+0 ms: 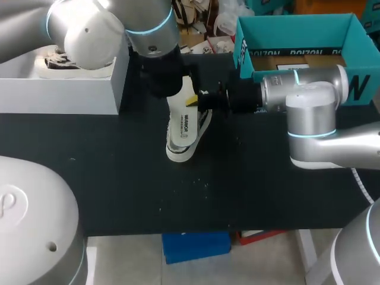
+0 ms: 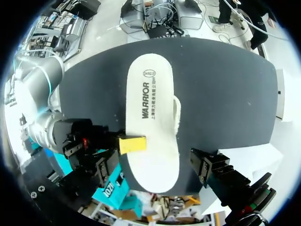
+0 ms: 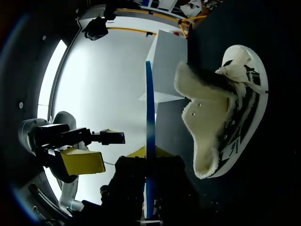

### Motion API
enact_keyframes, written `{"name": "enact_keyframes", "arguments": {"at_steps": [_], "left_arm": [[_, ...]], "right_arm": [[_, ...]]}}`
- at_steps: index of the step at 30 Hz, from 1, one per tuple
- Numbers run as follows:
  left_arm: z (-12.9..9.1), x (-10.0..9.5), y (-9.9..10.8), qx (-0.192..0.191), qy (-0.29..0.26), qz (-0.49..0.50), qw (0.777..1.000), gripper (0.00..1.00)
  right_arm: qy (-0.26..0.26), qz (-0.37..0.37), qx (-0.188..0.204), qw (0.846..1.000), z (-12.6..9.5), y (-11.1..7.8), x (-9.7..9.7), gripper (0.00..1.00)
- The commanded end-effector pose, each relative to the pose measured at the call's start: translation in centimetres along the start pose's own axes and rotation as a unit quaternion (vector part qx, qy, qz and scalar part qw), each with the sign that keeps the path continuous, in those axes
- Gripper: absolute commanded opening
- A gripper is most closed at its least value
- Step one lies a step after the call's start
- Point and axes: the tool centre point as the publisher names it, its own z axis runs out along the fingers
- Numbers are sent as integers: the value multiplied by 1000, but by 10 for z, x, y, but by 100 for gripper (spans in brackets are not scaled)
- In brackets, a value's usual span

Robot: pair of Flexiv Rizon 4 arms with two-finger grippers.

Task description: Take the shoe out of the shoebox, open the shoe tongue, remove and reinsert the insole, then place the shoe into the shoebox

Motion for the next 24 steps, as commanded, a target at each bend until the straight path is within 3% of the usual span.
{"name": "enact_keyframes", "arguments": {"at_steps": [1, 16, 24], "left_arm": [[6, 0, 20, 11, -3, 2, 1000, 100], [14, 9, 86, 6, -9, 5, 1000, 100], [21, 13, 97, 6, -9, -3, 1000, 100]], "right_arm": [[-2, 0, -2, 1000, 1, -1, 1, 0], [-2, 0, -2, 1000, 1, -1, 1, 0], [-2, 0, -2, 1000, 1, -1, 1, 0]]}}
